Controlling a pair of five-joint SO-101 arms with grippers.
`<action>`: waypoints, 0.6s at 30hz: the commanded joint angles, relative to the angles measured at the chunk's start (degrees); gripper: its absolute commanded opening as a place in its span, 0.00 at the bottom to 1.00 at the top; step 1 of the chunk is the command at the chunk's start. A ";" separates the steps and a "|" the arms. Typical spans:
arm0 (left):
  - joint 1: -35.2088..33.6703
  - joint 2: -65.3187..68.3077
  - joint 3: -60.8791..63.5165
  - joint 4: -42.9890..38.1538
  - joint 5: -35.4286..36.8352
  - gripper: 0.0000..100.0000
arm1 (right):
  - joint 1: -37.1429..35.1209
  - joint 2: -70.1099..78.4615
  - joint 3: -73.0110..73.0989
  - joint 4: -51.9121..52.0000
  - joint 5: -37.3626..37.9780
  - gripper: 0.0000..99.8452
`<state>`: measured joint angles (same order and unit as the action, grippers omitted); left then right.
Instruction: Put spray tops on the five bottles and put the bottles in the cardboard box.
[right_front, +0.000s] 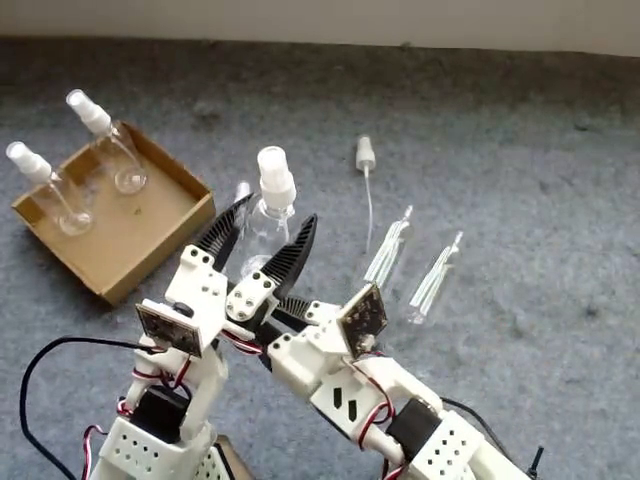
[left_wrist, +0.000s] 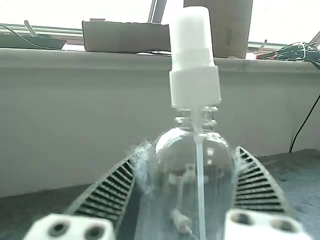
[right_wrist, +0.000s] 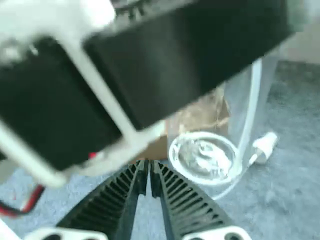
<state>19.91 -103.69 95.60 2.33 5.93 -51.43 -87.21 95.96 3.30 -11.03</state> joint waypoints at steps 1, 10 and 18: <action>1.10 -0.31 0.22 -1.14 0.62 0.15 | 6.02 0.22 7.08 -7.43 -0.18 0.01; 0.75 -0.31 0.22 -1.05 0.62 0.15 | 12.18 0.31 8.13 -6.46 -0.26 0.01; 0.75 -0.31 0.22 -1.05 0.44 0.15 | 12.35 0.31 8.13 -2.51 -0.26 0.01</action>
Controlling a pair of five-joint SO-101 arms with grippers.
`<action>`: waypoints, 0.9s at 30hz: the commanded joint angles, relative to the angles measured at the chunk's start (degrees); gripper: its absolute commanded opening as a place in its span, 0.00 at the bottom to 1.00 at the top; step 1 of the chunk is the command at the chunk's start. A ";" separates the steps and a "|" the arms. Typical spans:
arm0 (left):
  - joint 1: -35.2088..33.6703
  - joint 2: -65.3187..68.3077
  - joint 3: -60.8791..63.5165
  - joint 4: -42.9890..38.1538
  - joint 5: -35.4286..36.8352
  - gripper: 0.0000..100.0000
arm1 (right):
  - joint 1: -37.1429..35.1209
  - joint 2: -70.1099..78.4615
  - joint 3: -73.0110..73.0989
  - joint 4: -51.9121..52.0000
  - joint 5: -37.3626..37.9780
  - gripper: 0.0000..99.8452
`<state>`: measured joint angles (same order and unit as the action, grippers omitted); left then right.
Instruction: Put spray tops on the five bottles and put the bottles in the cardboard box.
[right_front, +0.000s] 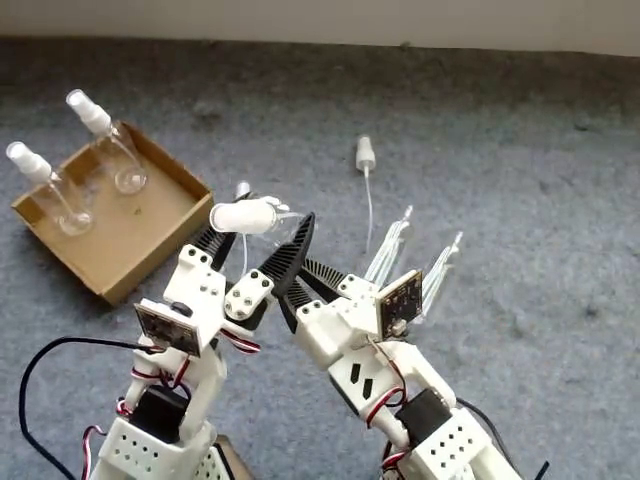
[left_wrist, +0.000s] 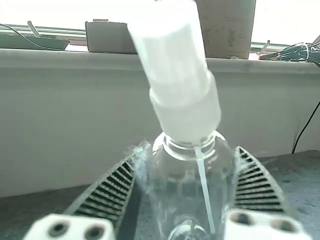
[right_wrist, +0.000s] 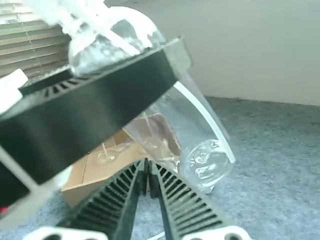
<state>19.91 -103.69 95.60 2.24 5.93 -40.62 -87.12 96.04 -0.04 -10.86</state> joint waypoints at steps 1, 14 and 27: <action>0.75 -0.31 0.22 -0.97 0.44 0.15 | 1.54 0.22 8.04 1.01 -0.44 0.01; 0.66 -0.31 1.54 -1.14 0.26 0.15 | 4.88 0.48 8.04 1.98 -0.44 0.01; -12.09 -0.31 1.45 -0.97 0.53 0.15 | -2.15 0.22 8.22 12.97 -0.35 0.01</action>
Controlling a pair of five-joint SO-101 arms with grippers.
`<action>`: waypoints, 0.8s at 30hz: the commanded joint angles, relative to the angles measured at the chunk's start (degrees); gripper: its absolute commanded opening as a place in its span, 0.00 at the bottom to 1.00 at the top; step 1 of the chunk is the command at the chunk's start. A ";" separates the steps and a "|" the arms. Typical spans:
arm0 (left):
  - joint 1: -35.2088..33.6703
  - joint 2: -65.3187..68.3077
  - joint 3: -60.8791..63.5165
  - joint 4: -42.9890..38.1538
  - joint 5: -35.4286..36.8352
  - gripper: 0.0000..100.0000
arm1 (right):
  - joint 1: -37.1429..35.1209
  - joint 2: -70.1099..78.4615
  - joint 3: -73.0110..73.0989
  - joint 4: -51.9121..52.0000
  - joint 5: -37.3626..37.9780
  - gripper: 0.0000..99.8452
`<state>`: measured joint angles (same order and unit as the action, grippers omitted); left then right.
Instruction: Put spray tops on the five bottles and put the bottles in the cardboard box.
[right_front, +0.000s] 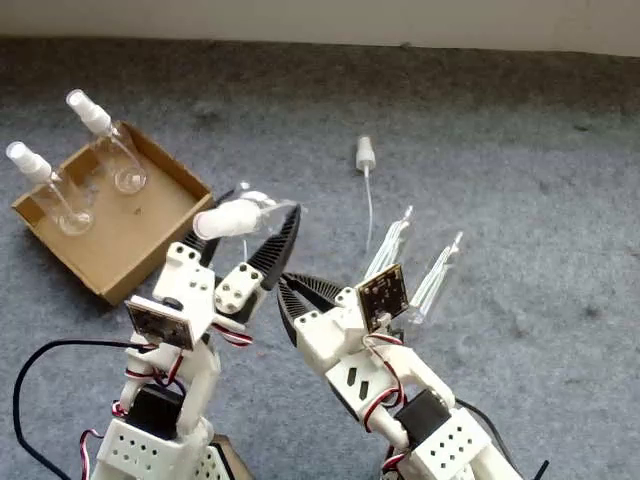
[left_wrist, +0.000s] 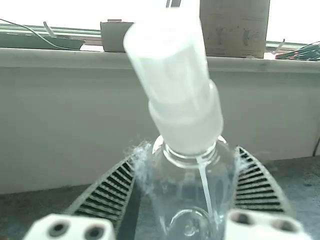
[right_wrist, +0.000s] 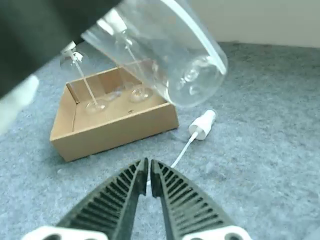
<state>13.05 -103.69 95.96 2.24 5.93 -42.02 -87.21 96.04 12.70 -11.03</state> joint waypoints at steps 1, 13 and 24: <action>-6.64 -0.31 1.10 -0.88 0.53 0.15 | -0.66 0.31 8.13 0.22 -0.18 0.01; -16.31 -0.31 1.19 6.07 0.18 0.15 | -0.57 0.31 8.13 0.31 -0.18 0.01; -17.80 -0.31 1.19 6.33 0.18 0.15 | -0.57 0.48 8.13 0.31 -0.18 0.01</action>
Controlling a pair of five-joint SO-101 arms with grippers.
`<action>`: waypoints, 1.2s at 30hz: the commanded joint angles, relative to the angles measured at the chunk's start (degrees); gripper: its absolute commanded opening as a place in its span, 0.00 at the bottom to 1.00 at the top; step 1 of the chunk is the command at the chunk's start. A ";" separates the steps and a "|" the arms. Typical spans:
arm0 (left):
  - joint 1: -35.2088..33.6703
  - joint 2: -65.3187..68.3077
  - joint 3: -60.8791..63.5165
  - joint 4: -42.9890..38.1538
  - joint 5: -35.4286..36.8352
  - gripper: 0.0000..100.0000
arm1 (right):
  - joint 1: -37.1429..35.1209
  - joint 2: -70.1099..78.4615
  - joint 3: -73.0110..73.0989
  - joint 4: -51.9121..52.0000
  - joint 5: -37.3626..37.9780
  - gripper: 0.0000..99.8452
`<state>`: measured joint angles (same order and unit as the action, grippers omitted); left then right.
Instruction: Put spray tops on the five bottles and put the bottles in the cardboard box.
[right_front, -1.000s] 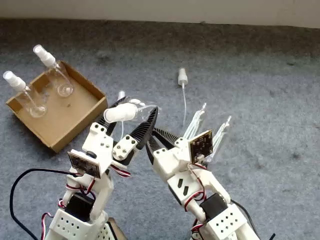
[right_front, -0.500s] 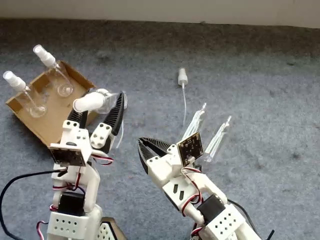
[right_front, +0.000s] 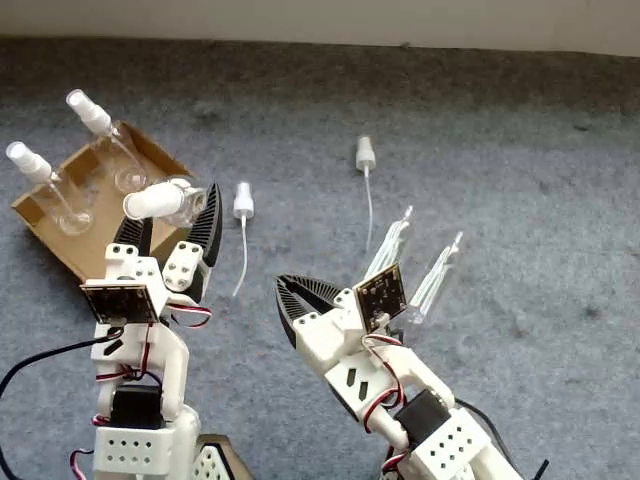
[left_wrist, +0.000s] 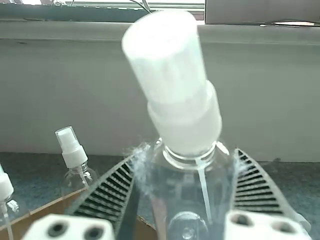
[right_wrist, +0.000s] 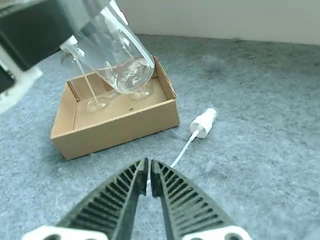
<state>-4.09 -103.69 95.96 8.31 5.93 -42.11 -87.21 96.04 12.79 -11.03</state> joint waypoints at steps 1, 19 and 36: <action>-0.66 -0.31 1.19 0.26 0.18 0.15 | -0.48 0.48 8.13 0.22 -0.18 0.01; -12.44 0.04 -0.31 0.18 -9.76 0.15 | -0.48 0.31 8.13 2.59 -0.18 0.01; -10.59 1.36 -12.18 11.34 -9.93 0.15 | -0.40 0.48 8.13 2.59 -0.18 0.01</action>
<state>-16.40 -103.69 87.43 19.56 -3.47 -42.11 -87.21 96.04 15.08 -11.03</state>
